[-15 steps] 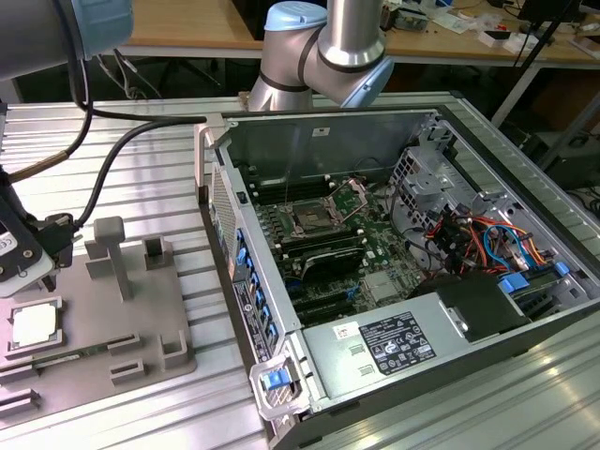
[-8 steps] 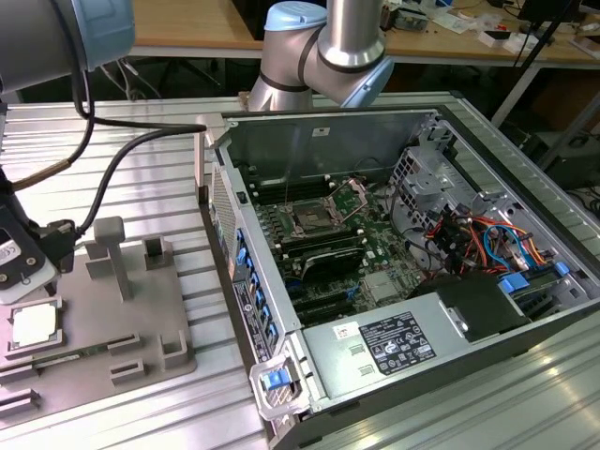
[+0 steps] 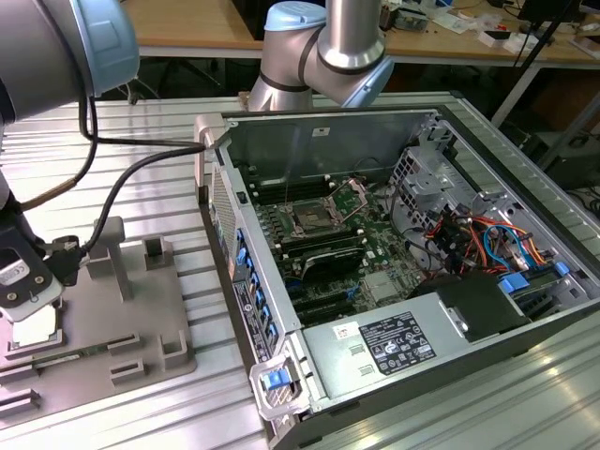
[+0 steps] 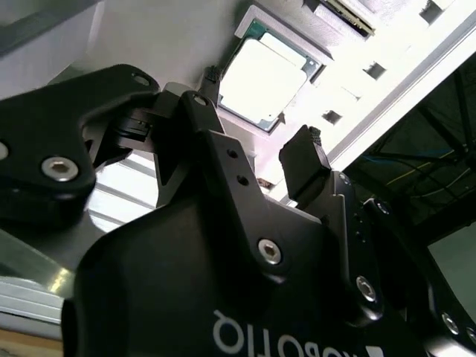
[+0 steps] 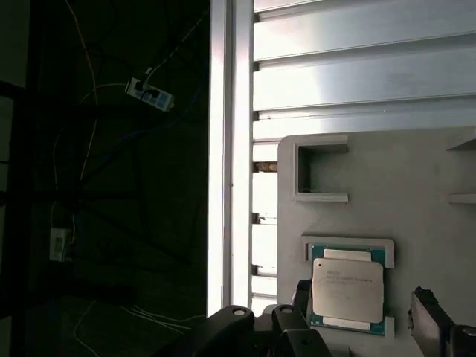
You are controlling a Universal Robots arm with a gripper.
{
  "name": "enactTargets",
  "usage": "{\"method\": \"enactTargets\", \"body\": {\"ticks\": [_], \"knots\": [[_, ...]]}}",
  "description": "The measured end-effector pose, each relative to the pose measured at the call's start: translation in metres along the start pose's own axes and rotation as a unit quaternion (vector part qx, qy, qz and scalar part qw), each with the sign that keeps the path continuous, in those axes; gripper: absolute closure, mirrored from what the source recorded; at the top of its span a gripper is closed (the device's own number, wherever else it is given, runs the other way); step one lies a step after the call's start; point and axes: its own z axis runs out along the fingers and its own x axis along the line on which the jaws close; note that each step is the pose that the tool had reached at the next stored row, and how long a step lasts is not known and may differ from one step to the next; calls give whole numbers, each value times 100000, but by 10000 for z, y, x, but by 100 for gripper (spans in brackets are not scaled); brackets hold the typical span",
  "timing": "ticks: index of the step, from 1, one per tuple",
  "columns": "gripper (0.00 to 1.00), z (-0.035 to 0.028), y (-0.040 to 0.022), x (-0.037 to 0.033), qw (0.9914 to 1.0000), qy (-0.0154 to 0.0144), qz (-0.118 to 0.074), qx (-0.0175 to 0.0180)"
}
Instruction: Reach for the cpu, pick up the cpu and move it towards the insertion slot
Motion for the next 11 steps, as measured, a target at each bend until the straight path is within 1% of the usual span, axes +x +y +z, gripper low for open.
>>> {"method": "enactTargets", "body": {"ticks": [2, 11], "knots": [[40, 17, -18, -1, 100000, 58, -1, -11], [40, 20, -22, -1, 100000, 67, 0, -10]]}}
